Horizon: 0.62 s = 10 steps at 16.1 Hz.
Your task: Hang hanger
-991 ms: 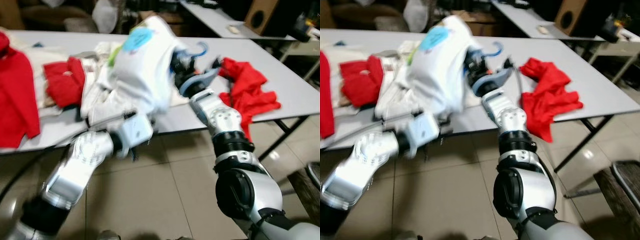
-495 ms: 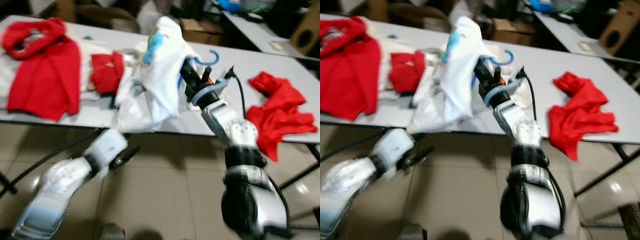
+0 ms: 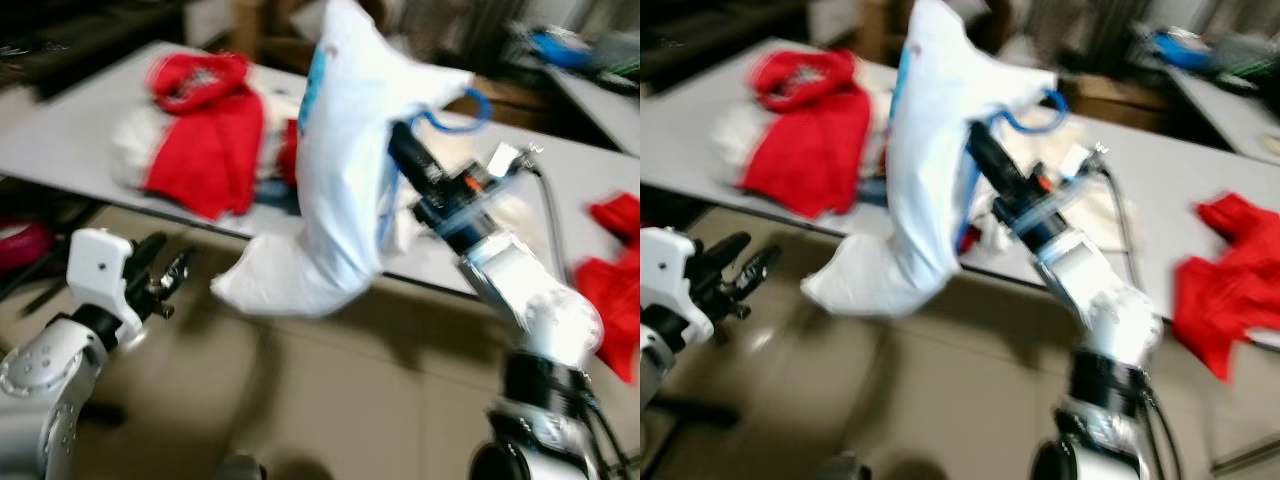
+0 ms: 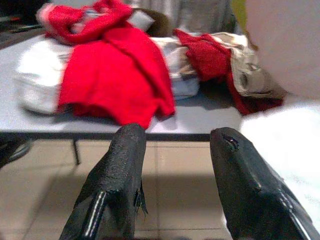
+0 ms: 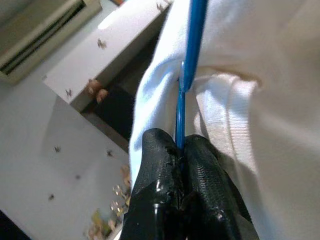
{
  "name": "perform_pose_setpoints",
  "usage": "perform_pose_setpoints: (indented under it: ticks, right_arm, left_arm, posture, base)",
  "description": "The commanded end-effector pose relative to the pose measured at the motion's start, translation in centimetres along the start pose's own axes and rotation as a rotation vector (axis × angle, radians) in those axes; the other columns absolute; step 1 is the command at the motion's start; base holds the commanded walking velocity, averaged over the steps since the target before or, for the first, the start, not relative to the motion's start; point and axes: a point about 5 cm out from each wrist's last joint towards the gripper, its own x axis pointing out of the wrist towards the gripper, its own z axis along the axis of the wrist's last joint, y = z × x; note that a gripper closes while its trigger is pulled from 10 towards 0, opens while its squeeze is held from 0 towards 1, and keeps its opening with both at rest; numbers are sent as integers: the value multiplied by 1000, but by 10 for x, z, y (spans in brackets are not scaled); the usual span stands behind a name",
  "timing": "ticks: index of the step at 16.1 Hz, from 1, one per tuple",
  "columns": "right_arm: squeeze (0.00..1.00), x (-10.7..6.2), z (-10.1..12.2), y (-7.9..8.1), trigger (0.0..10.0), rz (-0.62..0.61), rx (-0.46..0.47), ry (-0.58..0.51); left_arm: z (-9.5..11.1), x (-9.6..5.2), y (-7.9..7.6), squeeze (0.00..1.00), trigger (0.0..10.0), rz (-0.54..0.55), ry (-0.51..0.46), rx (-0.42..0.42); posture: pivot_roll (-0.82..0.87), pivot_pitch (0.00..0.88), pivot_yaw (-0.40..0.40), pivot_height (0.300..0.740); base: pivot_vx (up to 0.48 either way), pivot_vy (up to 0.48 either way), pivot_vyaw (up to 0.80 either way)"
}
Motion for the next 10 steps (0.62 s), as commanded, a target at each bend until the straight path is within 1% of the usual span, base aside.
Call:
perform_pose_setpoints:
  ticks: [1, 2, 3, 4, 6, 7, 8, 9, 10]
  right_arm:
    - [0, -6, 5, 13, 10000, 11, -55, 4]
    - [0, -18, 4, 29, 10000, 11, -133, 22]
    - [0, -21, 4, 34, 10000, 13, -151, 27]
    - [0, -24, 3, 36, 10000, -1, -175, 36]
    - [0, -33, 1, 32, 10000, -40, -201, 56]
    - [0, -43, -5, 26, 10000, -76, -217, 84]
    - [0, -48, -8, 24, 10000, -88, -205, 88]
    - [0, -49, -11, 23, 10000, -83, -189, 92]
    - [0, -49, -11, 23, 10000, -83, -189, 92]
  left_arm:
    - [3, 1, -9, 0, 10000, -36, -10, 6]
    - [1, 3, -22, 0, 10000, -79, -5, 9]
    - [1, 4, -26, 0, 10000, -92, -7, 9]
    - [1, 5, -29, 0, 10000, -92, -4, 1]
    - [1, 7, -33, 0, 10000, -71, -8, -50]
    - [0, 8, -32, 0, 10000, -30, 8, -64]
    - [-3, 7, -28, 0, 10000, 11, 23, -58]
    - [-4, 6, -27, 0, 10000, 38, 29, -61]
    - [-4, 6, -27, 0, 10000, 38, 29, -61]
  posture:
    - [49, 0, -95, 740]
    - [31, 0, -82, 740]
    - [25, 0, -79, 740]
    - [23, 0, -79, 740]
    - [22, 0, -87, 740]
    - [20, 0, -101, 740]
    - [32, 0, -116, 740]
    - [36, 0, -119, 740]
    - [36, 0, -119, 740]
  base:
    - [0, 0, 775]
    - [0, 0, 775]
    - [0, 0, 775]
    - [0, 0, 775]
    - [0, 0, 775]
    - [0, 0, 775]
    - [0, 0, 775]
    - [0, 0, 775]
    - [0, 0, 775]
